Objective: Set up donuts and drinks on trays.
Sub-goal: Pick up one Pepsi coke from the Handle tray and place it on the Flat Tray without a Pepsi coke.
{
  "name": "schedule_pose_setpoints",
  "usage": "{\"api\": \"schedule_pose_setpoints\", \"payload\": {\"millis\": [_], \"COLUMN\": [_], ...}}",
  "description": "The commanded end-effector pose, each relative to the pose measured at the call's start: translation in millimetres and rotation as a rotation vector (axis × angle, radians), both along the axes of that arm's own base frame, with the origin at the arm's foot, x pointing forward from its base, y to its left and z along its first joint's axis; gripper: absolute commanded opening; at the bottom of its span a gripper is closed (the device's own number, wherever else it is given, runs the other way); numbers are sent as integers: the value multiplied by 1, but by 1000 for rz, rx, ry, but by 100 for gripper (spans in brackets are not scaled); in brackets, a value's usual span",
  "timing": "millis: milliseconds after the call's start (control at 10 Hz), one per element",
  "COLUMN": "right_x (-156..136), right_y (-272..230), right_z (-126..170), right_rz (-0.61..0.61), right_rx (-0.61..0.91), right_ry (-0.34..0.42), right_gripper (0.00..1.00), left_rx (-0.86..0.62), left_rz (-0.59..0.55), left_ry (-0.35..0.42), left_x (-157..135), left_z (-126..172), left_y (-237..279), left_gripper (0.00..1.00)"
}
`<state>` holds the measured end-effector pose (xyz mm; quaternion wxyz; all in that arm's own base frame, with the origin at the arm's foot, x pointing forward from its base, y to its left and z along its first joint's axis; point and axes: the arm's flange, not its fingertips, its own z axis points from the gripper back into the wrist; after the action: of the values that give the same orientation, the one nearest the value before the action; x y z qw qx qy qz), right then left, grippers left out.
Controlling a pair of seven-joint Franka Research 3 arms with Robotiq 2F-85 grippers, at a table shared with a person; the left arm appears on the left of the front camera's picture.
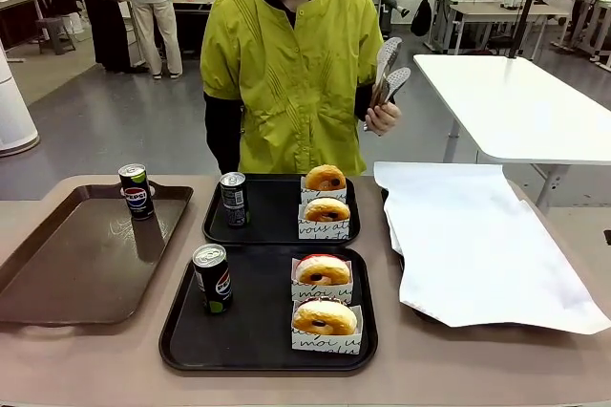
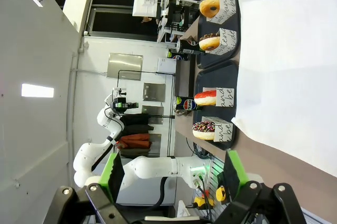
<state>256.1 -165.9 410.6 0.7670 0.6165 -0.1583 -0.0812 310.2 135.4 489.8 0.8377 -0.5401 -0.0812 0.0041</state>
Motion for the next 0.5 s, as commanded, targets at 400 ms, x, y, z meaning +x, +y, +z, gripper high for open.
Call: {"api": "schedule_pose_setpoints", "payload": {"millis": [400], "right_x": [2], "right_y": [1], "right_z": [0], "right_rz": [-5], "right_rx": [10], "right_ry": [-17], "right_gripper": [100], "left_rx": [12], "left_rz": [-12], "left_ry": [8], "left_x": [3], "left_z": [0], "left_y": [-5], "left_gripper": [100]}}
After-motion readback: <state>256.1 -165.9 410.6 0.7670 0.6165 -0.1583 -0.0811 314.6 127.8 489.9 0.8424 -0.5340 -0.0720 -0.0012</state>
